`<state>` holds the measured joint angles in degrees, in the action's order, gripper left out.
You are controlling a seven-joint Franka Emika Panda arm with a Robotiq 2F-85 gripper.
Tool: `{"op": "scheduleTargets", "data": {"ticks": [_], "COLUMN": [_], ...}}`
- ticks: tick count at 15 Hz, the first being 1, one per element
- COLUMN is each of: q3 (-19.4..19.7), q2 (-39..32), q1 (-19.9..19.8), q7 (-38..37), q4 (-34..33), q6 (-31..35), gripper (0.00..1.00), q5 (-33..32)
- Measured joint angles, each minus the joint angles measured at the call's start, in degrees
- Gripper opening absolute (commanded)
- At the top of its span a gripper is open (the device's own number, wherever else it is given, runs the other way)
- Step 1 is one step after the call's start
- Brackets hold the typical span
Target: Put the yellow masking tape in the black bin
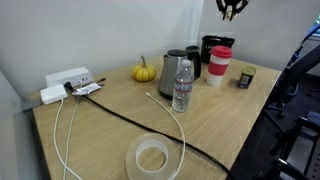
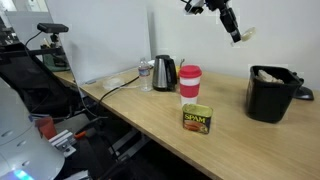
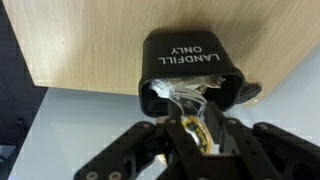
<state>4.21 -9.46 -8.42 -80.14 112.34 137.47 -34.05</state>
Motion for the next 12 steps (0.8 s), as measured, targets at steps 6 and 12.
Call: {"op": "scheduleTargets", "data": {"ticks": [6,12], "q3": [5.1,8.2], "q2": [-10.1,-16.9], "q1": [2.1,4.0], "q7": [-3.6,-6.0], "q4": [-10.1,-16.3], "q6": [-1.7,-5.1], "gripper": [0.08,0.08], "q5": [2.0,7.0]}}
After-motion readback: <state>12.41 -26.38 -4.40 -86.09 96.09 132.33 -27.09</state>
